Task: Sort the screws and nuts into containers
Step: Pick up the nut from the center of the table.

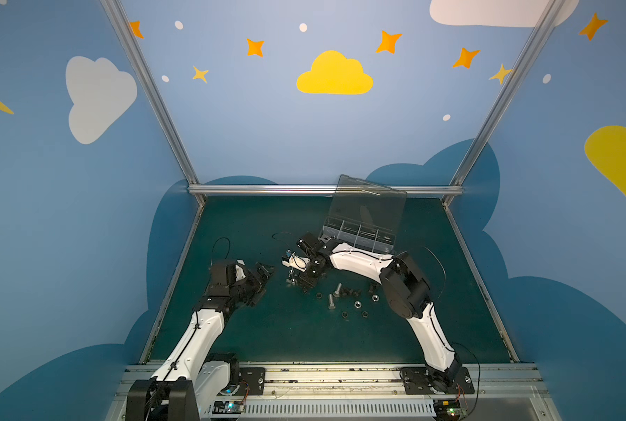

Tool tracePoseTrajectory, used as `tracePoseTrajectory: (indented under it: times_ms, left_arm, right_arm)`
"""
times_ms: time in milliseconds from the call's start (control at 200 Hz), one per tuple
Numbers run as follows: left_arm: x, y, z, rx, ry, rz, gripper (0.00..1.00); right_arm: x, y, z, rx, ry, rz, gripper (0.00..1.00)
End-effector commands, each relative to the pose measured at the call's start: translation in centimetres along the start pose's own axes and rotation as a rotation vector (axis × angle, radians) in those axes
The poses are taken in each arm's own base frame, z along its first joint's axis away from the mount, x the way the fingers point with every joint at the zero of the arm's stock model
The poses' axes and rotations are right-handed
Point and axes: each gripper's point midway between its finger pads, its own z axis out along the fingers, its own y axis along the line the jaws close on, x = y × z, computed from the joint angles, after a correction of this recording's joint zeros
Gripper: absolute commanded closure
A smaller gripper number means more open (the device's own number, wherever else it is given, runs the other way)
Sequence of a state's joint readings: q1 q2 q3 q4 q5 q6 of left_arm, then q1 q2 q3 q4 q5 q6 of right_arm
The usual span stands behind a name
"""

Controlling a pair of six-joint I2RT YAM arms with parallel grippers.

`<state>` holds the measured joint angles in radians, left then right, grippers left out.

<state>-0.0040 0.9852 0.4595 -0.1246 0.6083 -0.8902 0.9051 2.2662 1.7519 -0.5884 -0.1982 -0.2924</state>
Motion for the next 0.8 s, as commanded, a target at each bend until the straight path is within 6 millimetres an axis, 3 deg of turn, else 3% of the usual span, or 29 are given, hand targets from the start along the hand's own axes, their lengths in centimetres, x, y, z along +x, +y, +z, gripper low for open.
tracePoseTrajectory:
  times_ms: [0, 295, 471, 791]
  left_arm:
    - [0.1, 0.1, -0.2, -0.003, 0.001, 0.015, 0.01]
    - [0.1, 0.2, -0.3, -0.002, -0.002, 0.015, 0.0]
    - [0.1, 0.3, -0.3, -0.004, -0.003, 0.011, 0.0]
    - [0.1, 0.3, -0.5, -0.002, -0.008, 0.012, 0.0]
  right_arm:
    - [2.8, 0.9, 2.4, -0.03, 0.105, 0.015, 0.51]
    - [2.9, 0.8, 2.0, -0.017, 0.11, 0.013, 0.62]
    - [2.6, 0.8, 1.2, -0.006, 0.09, 0.012, 0.78]
    - [0.4, 0.1, -3.7, 0.004, -0.03, 0.049, 0.94]
